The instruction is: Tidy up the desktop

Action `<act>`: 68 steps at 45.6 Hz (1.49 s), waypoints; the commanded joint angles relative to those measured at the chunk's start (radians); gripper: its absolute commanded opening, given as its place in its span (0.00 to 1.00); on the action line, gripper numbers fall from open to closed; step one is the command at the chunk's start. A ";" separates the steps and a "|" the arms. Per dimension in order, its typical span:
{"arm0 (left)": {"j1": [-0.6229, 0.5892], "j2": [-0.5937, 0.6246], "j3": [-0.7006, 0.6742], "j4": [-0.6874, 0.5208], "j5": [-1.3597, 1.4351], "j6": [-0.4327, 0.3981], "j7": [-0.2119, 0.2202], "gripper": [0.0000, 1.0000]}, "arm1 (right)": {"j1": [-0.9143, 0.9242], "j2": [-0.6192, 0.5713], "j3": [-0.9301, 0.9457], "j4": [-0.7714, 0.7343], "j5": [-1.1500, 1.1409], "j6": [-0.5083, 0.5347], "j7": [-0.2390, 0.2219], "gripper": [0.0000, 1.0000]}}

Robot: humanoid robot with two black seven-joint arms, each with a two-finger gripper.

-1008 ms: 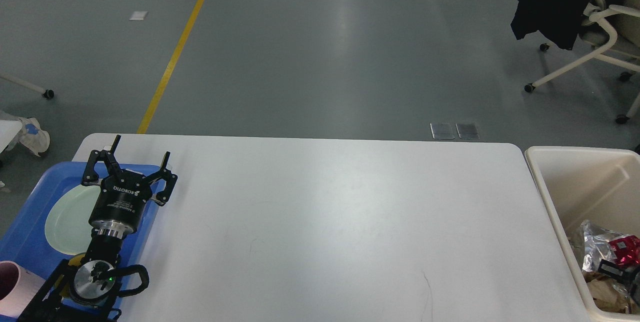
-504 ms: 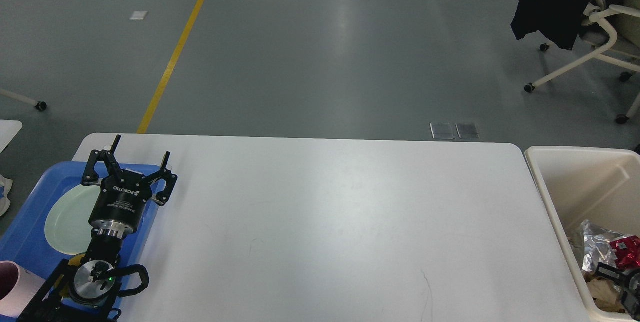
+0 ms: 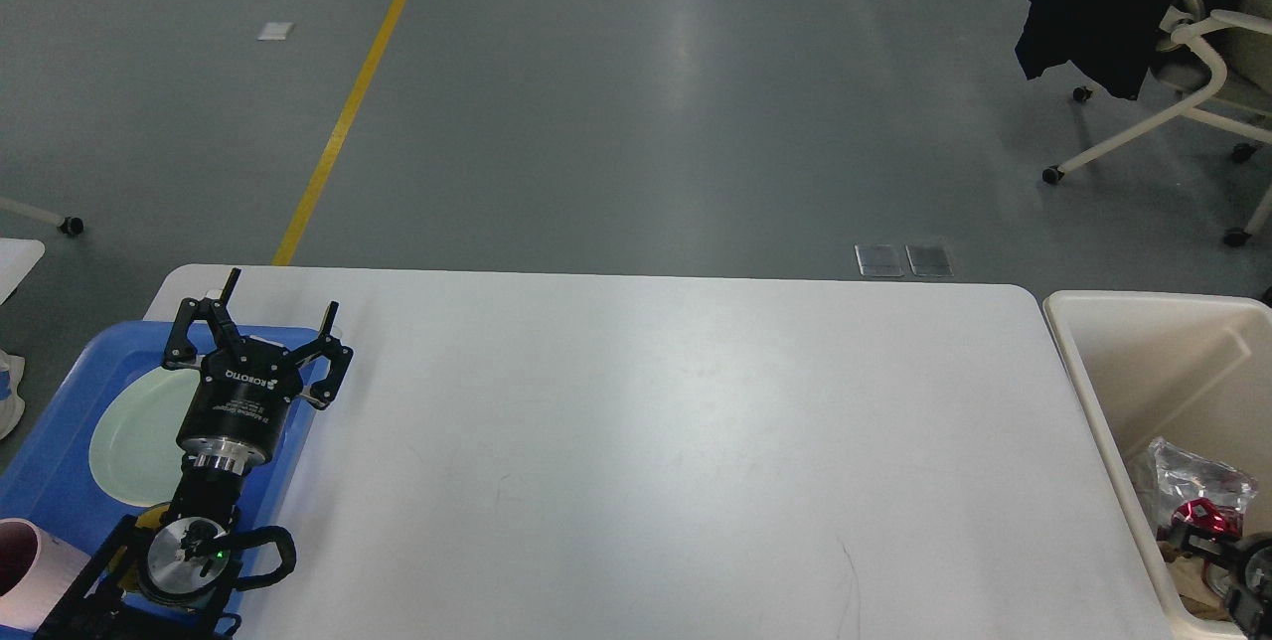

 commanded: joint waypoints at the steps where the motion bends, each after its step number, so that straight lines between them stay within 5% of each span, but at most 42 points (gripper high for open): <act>1: 0.000 0.000 0.001 0.000 0.000 0.000 -0.001 0.96 | 0.011 -0.027 0.054 0.003 0.002 0.002 0.001 1.00; 7: 0.000 0.000 -0.001 0.000 0.000 0.000 0.000 0.96 | 0.098 -0.133 0.321 0.012 0.003 0.017 0.006 1.00; 16: 0.000 0.000 -0.001 0.000 0.000 0.000 0.000 0.96 | 0.164 -0.172 0.956 0.048 -0.003 0.017 0.009 1.00; 25: 0.000 0.000 -0.001 0.000 0.000 -0.001 -0.001 0.96 | 0.151 -0.164 1.638 0.176 -0.005 0.018 0.032 1.00; 31: 0.000 0.000 0.001 0.000 0.000 -0.001 -0.001 0.96 | 0.040 -0.161 1.915 0.347 -0.015 0.043 0.035 1.00; 37: 0.000 0.000 -0.001 0.000 0.000 -0.001 -0.001 0.96 | -0.075 -0.155 2.062 0.493 -0.070 0.109 0.045 1.00; 46: 0.000 0.000 0.001 0.000 0.000 0.000 -0.001 0.96 | -0.173 0.012 2.297 0.543 -0.285 0.218 0.228 1.00; 60: 0.000 -0.001 0.001 0.000 0.000 -0.001 -0.001 0.96 | -0.296 0.178 2.434 0.692 -0.446 0.249 0.378 1.00; 68: 0.000 0.000 0.001 0.000 0.000 0.000 -0.001 0.96 | -0.296 0.177 2.386 0.674 -0.445 0.241 0.380 1.00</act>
